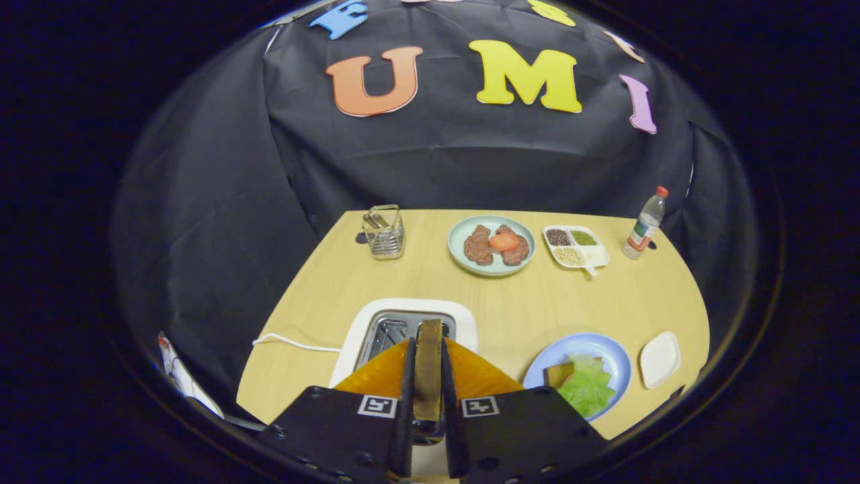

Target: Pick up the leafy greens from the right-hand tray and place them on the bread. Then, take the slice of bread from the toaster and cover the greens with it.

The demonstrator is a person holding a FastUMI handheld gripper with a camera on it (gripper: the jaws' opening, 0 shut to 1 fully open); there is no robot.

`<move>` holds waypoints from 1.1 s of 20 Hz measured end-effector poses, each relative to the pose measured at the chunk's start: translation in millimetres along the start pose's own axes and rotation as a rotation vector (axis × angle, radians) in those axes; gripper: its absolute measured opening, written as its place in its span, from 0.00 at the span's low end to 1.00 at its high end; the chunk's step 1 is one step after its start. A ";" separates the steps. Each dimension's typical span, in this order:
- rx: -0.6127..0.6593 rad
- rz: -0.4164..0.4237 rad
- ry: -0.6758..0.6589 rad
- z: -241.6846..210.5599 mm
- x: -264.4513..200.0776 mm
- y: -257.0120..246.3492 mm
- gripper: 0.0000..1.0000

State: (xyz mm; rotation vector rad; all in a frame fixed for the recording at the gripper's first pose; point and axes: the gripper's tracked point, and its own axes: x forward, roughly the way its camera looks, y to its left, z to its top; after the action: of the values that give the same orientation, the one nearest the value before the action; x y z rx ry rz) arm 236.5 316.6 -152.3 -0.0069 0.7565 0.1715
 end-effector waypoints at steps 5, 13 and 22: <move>-0.028 0.048 -0.121 32.0 -51.4 4.3 0.06; 0.002 0.054 -0.278 62.7 -133.0 -40.4 0.06; 0.110 0.154 -0.226 2.1 -67.1 -136.0 0.06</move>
State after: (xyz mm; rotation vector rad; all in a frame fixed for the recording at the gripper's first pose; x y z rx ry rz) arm 211.4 172.3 -112.5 0.1729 0.5402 0.2718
